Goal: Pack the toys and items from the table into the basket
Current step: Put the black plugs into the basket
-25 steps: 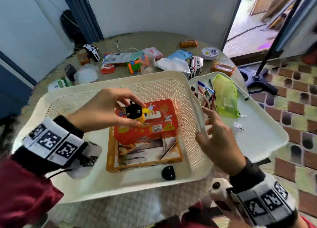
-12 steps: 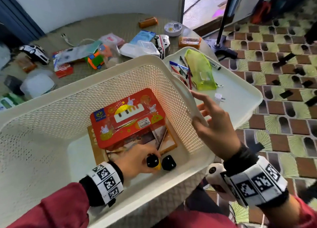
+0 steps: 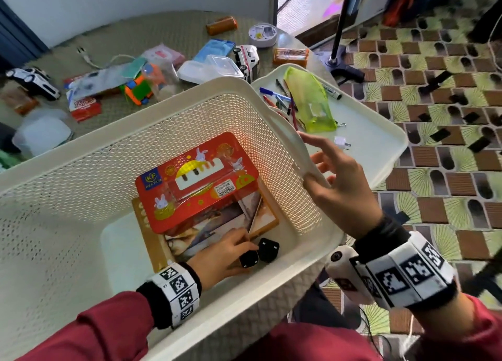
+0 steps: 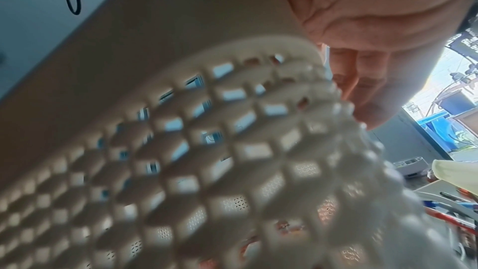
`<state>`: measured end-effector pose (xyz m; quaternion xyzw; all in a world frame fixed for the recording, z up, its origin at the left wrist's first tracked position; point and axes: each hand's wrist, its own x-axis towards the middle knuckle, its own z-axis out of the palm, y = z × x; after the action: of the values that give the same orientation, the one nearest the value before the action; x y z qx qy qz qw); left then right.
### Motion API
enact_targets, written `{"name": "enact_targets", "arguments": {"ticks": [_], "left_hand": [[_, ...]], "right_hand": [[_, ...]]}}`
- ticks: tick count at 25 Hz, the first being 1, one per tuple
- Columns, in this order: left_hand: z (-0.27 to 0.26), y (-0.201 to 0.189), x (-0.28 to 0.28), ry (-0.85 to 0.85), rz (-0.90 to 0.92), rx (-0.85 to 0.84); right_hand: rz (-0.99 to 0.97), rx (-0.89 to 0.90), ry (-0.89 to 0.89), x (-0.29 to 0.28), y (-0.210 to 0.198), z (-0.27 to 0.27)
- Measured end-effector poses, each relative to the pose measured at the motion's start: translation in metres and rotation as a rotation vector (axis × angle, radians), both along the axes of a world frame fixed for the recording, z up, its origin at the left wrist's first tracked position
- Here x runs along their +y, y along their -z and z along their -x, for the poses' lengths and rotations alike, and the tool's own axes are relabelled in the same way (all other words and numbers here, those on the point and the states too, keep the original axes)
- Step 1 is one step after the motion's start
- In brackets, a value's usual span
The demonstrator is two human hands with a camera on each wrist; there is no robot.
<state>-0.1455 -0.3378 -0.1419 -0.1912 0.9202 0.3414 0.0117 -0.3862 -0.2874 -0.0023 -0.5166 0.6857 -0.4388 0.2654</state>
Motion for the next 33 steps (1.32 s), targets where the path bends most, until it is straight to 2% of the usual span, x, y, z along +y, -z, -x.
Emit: {"name": "enact_targets", "arguments": {"ticks": [4, 5, 8, 10, 15, 19, 23, 26, 28, 31, 33], "left_hand": [[-0.001, -0.001, -0.007, -0.016, -0.113, -0.022], [-0.002, -0.002, -0.009, -0.002, -0.099, -0.017], [0.0, 0.004, -0.013, 0.136, 0.095, 0.045], [0.005, 0.008, -0.013, 0.185, 0.109, 0.047], [0.02, 0.01, -0.012, 0.15, 0.107, 0.091], [0.028, 0.009, -0.005, 0.135, 0.2, 0.13], [0.031, 0.006, -0.015, 0.14, 0.061, 0.103], [0.04, -0.006, -0.024, 0.024, -0.045, 0.134], [0.052, -0.01, -0.024, -0.039, -0.034, 0.143], [0.069, -0.003, -0.02, 0.022, 0.035, 0.145], [0.072, 0.001, -0.021, 0.039, 0.004, 0.142]], "right_hand": [[-0.013, 0.012, -0.001, 0.0, 0.0, 0.0], [-0.014, 0.011, 0.0, 0.0, 0.0, 0.0], [-0.013, 0.003, 0.0, 0.0, 0.0, 0.0], [-0.015, -0.001, 0.002, 0.0, 0.0, 0.001], [0.001, -0.003, -0.003, 0.0, 0.0, 0.001], [0.008, -0.006, 0.008, 0.0, 0.002, 0.0], [0.009, 0.001, 0.008, -0.001, 0.002, -0.001], [-0.003, -0.002, 0.011, -0.001, 0.001, -0.001], [-0.002, 0.006, 0.01, -0.001, 0.001, -0.001], [0.003, 0.007, 0.014, 0.0, 0.001, -0.001], [0.002, 0.006, 0.019, 0.0, 0.001, -0.001]]}}
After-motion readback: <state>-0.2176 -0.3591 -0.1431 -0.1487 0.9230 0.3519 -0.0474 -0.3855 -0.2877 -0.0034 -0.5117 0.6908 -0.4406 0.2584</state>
